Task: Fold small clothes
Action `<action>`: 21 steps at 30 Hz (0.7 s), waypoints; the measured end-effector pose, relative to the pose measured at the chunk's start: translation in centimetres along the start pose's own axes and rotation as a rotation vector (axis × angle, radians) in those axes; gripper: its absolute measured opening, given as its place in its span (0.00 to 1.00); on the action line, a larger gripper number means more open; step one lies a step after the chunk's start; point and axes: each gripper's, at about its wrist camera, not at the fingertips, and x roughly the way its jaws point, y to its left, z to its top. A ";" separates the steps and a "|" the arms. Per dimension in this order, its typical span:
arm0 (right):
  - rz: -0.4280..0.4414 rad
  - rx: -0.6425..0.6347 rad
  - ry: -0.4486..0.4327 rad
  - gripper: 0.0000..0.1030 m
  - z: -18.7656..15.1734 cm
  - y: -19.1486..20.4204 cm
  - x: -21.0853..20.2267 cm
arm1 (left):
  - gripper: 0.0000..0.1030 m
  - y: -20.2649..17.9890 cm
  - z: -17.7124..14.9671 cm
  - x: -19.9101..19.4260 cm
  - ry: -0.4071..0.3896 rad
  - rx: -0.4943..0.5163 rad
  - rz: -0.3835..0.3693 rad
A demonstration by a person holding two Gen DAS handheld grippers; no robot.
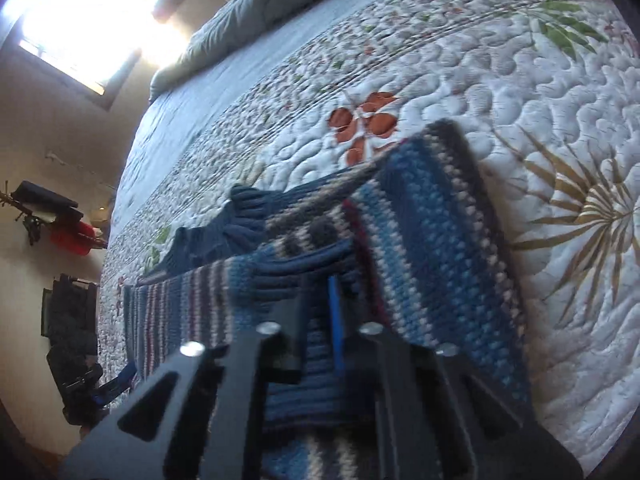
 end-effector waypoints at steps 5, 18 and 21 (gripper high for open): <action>0.020 -0.016 -0.062 0.28 -2.8 -0.6 -4.9 | 0.94 -2.0 -1.0 -1.9 -0.029 0.036 0.076; -0.209 -0.392 -0.035 0.76 -27.8 4.1 -16.9 | 0.96 -12.9 -22.3 -11.7 -0.111 0.290 0.276; -0.250 -0.482 -0.080 0.78 -32.1 5.7 -19.8 | 0.96 -13.6 -26.6 -13.1 -0.084 0.278 0.293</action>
